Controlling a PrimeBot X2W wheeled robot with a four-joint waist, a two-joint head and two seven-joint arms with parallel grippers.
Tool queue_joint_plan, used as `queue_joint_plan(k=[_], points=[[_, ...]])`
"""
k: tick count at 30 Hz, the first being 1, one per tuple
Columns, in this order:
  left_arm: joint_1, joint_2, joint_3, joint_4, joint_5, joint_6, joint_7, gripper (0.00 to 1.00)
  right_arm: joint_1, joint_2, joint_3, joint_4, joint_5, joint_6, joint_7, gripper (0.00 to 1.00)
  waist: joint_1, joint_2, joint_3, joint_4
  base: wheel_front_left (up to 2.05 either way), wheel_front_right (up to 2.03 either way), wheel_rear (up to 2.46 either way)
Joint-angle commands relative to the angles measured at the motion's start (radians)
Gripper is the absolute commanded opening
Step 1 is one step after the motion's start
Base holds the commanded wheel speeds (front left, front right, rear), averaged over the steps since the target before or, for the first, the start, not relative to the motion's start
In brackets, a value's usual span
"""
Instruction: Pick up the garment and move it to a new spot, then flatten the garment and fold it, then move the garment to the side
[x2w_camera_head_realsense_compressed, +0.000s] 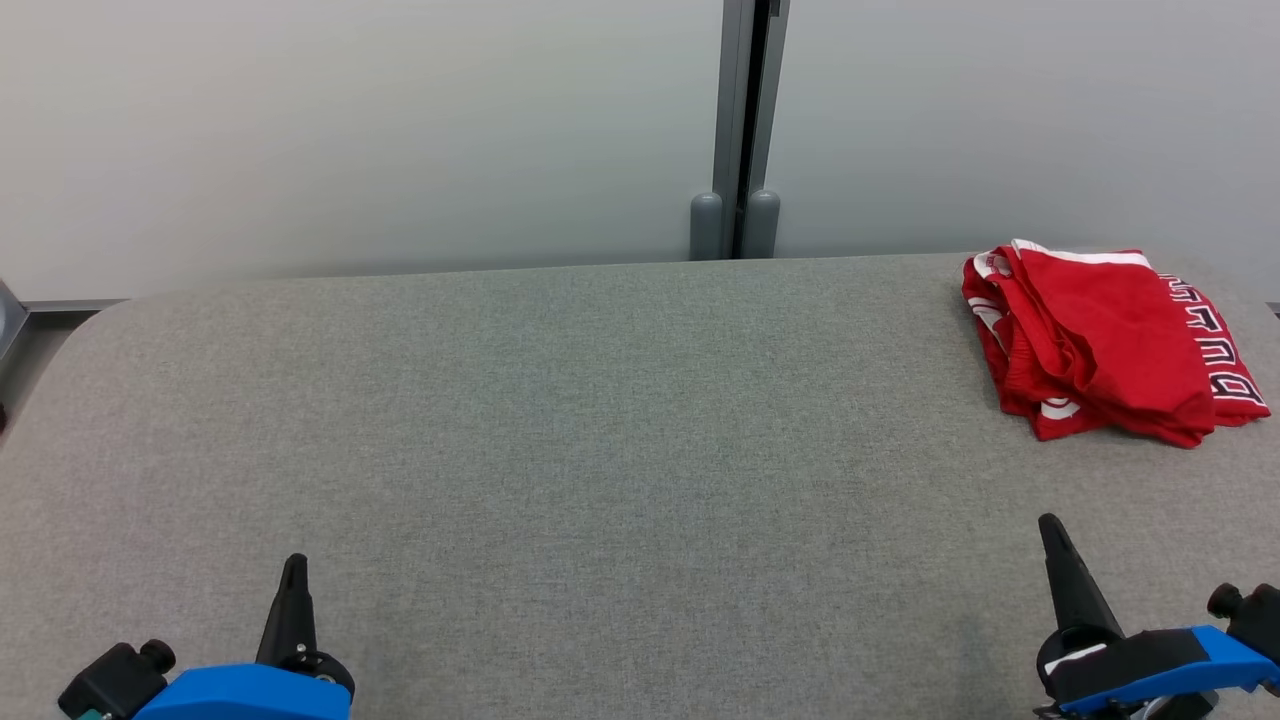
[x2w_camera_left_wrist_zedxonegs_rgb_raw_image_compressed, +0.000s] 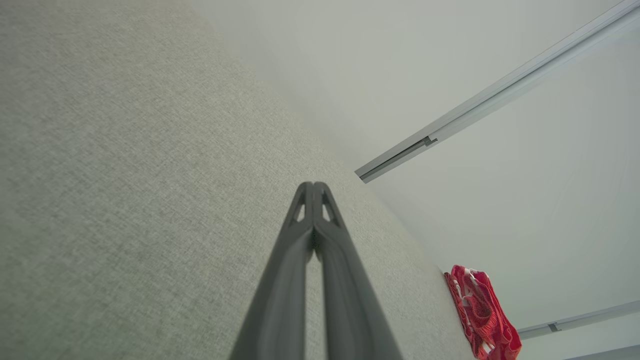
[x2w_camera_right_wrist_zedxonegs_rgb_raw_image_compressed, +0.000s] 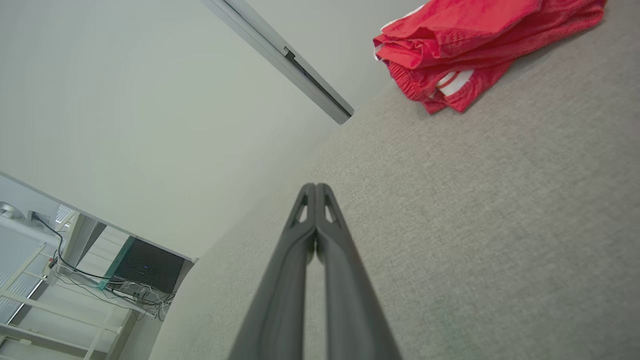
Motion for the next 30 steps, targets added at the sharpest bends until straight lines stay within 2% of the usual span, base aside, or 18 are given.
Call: queue_joint_plan(k=[1,30], points=[[-0.032,0.002,0.012,-0.014,-0.024,-0.009,0.007,0.0,-0.027,-0.005,-0.004,-0.008,0.03,0.0,0.005,0.0,0.0,-0.0001,0.0,0.0,0.0,0.0,0.0],[-0.077,-0.037,0.081,-0.022,-0.298,-0.033,0.093,0.0,-0.064,-0.007,-0.014,0.013,0.363,0.0,0.048,0.0,0.0,-0.0001,0.002,0.0,0.0,0.0,0.0]])
